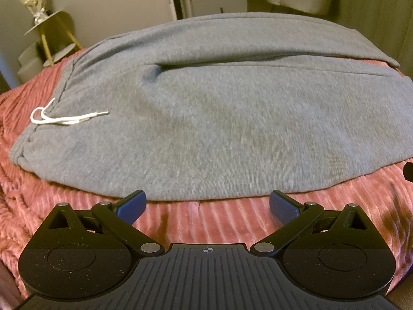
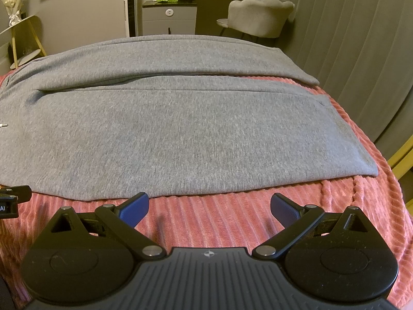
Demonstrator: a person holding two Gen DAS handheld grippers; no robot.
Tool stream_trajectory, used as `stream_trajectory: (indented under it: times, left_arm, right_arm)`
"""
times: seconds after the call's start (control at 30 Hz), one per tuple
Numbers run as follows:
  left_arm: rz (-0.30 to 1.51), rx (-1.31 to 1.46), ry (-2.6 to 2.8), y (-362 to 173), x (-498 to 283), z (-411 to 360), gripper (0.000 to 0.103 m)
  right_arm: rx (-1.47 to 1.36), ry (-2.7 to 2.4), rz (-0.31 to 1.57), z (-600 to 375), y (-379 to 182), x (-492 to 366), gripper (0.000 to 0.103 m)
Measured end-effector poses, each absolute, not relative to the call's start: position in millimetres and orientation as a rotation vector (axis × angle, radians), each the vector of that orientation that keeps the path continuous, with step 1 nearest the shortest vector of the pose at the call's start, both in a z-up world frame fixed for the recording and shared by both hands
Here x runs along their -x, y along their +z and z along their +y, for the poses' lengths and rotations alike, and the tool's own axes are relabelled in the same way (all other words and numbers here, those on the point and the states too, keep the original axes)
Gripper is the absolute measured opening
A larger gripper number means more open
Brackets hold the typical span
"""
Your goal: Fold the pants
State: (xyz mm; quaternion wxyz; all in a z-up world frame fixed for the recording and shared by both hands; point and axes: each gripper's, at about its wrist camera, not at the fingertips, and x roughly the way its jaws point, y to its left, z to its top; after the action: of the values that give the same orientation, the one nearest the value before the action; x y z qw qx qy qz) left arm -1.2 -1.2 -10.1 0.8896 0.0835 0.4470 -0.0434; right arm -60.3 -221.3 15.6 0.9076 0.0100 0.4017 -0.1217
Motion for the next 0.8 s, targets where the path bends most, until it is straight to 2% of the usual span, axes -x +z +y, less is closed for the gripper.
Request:
stream_trajectory:
  times: [0.8]
  left_arm:
    - [0.965, -0.181, -0.114, -11.8, -1.2, -4.9, 0.103]
  right_arm:
    - [0.002, -0.251, 0.835, -221.6, 17.5, 60.1, 0.1]
